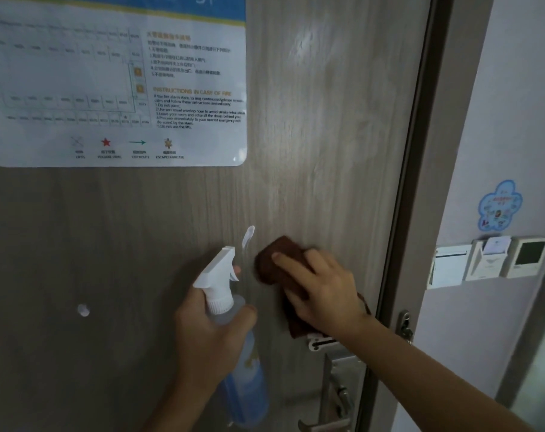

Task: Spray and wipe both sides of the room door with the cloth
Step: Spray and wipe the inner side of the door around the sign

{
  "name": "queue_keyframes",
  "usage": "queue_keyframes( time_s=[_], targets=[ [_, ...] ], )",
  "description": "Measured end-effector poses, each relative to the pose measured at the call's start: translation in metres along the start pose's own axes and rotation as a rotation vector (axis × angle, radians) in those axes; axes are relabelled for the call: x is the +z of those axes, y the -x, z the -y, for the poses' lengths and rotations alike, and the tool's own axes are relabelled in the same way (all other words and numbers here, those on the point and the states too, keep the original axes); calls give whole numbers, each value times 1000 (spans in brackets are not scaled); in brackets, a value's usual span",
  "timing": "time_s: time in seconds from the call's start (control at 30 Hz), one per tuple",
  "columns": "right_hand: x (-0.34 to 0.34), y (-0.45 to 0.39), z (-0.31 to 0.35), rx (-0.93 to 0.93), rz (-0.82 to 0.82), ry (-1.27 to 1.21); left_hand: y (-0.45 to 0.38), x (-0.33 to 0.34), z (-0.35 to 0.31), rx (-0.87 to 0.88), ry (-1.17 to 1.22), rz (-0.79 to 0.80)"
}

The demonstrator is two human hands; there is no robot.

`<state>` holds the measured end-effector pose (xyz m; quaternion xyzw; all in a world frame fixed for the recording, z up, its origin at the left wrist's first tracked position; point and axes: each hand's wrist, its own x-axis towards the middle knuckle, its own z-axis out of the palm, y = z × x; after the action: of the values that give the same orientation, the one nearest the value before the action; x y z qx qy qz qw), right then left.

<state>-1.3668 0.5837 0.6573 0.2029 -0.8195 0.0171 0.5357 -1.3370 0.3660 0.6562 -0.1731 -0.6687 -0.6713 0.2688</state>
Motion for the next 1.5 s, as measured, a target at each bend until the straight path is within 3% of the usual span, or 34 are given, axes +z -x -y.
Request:
queue_keyframes(
  time_s=[0.13,0.17,0.3,0.33,0.47,0.53,0.73,0.97,1.3,1.5],
  targets=[
    [-2,-12,-9,424,-232,-107,-4,-4,-1,4,-33,12],
    [1,-11,-4,394,-232,-90,-5,-4,-1,7,-42,21],
    [4,-3,-4,-28,-32,55,-9,-6,-3,21,-62,55],
    [0,-7,-10,-15,-47,65,-11,-5,-2,21,-59,53],
    [-16,-28,-23,428,-288,-89,-14,-5,-2,35,-58,64],
    [-14,-32,-15,521,-320,-143,-14,-7,-4,45,-58,62],
    [-11,-9,7,343,-79,-183,-18,-7,-7,49,-39,78],
    [-18,-33,-12,526,-311,-234,-14,-6,0,-12,-38,101],
    [-21,-17,3,410,-447,8,-1,-20,-2,28,9,96],
    [-30,-12,14,439,-480,19,8,-34,-14,44,90,202]
  ],
)
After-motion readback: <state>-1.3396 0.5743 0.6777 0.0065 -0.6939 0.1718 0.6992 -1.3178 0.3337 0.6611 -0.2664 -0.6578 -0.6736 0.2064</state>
